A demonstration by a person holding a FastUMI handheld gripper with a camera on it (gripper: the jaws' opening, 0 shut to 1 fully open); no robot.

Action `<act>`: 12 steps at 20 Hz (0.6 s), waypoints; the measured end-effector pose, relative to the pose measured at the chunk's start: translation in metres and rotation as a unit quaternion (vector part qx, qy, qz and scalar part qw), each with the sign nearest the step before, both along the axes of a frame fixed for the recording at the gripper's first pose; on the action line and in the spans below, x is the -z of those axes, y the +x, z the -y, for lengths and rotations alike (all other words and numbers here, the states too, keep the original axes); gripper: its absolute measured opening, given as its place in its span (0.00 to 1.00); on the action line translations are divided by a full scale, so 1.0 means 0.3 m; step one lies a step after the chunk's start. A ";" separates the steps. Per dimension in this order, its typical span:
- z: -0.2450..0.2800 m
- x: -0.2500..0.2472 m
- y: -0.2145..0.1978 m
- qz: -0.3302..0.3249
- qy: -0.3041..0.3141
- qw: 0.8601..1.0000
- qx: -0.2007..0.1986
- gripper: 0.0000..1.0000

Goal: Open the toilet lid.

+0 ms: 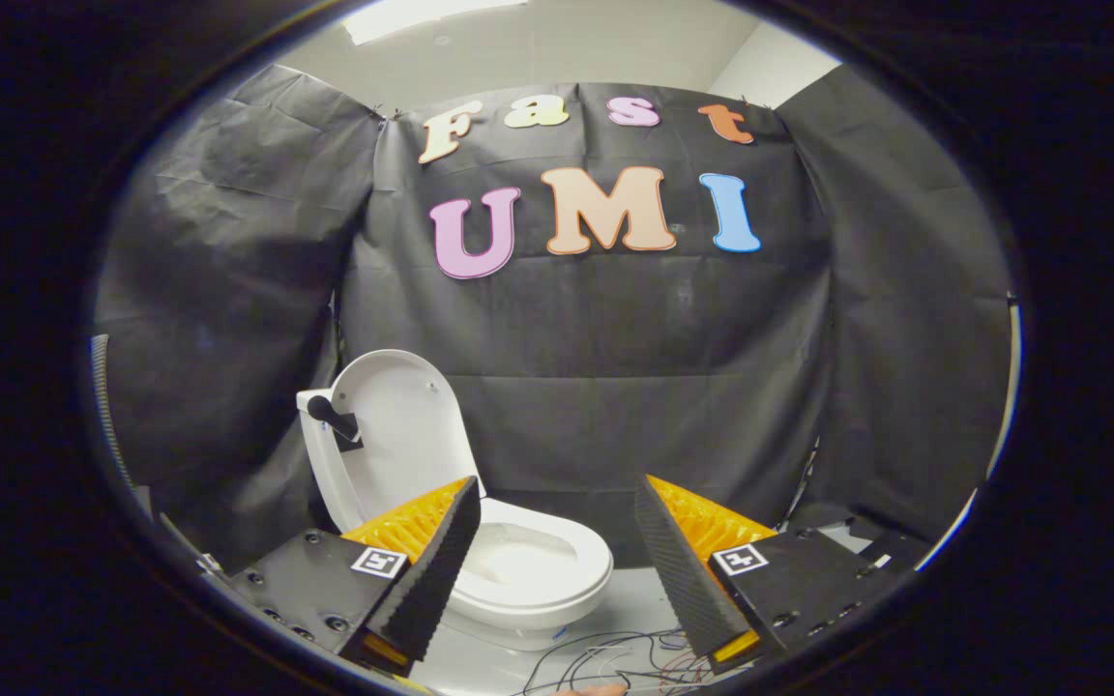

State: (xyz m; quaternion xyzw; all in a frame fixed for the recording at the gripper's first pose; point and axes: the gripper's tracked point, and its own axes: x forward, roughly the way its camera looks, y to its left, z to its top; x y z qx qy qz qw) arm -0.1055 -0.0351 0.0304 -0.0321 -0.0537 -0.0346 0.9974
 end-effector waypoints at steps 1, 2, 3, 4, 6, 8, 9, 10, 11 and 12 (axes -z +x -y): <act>0.000 -0.001 0.001 0.000 0.000 1.000 0.000 0.99; 0.001 -0.002 -0.001 0.000 0.000 1.000 0.000 0.99; 0.000 -0.001 -0.002 0.000 0.000 1.000 0.000 0.99; 0.000 0.001 -0.001 0.000 0.000 1.000 0.000 0.99; 0.000 0.000 -0.003 0.000 0.000 1.000 0.000 0.99; 0.000 -0.001 -0.003 0.000 0.000 1.000 0.000 0.99; 0.000 -0.002 -0.003 0.000 0.000 1.000 0.000 0.99; 0.000 0.000 -0.004 0.000 0.000 1.000 0.000 0.99; -0.001 -0.001 -0.004 0.000 0.000 1.000 0.001 0.99; 0.000 0.000 -0.003 0.000 0.000 1.000 0.001 0.99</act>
